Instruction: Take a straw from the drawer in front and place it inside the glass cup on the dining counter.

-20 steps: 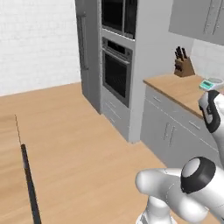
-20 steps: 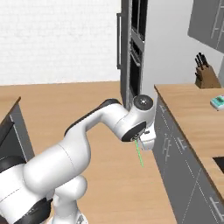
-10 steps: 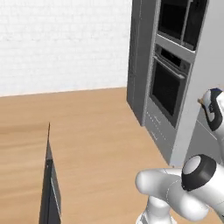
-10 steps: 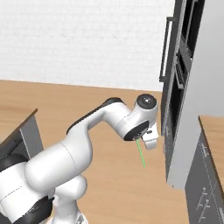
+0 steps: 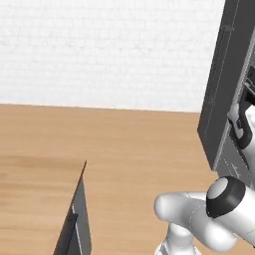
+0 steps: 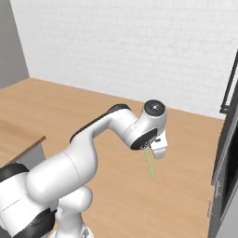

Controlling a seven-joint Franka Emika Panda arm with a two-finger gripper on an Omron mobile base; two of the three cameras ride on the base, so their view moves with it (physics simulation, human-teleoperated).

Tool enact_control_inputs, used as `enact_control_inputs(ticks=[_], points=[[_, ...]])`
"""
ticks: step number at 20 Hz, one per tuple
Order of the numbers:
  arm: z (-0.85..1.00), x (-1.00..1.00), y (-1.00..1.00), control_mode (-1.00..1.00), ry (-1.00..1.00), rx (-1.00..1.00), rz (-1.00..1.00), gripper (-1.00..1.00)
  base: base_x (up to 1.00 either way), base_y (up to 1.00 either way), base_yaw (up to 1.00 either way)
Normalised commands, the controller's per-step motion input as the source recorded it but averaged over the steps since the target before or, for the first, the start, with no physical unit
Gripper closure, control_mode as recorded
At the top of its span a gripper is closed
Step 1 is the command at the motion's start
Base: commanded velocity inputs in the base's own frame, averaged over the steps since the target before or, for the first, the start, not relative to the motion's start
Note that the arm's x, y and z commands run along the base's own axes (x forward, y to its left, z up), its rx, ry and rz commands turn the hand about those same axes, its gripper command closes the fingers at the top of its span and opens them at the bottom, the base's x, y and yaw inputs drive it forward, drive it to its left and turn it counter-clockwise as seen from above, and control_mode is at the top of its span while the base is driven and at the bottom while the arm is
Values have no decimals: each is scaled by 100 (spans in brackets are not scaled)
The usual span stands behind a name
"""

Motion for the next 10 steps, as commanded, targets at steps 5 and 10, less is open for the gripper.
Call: enact_control_inputs(ticks=[5, 10], points=[[0, 0, 0, 100, 0, 0, 0, 100, 100, -26, 48], [0, 0, 0, 100, 0, 0, 0, 100, 100, -25, 49]])
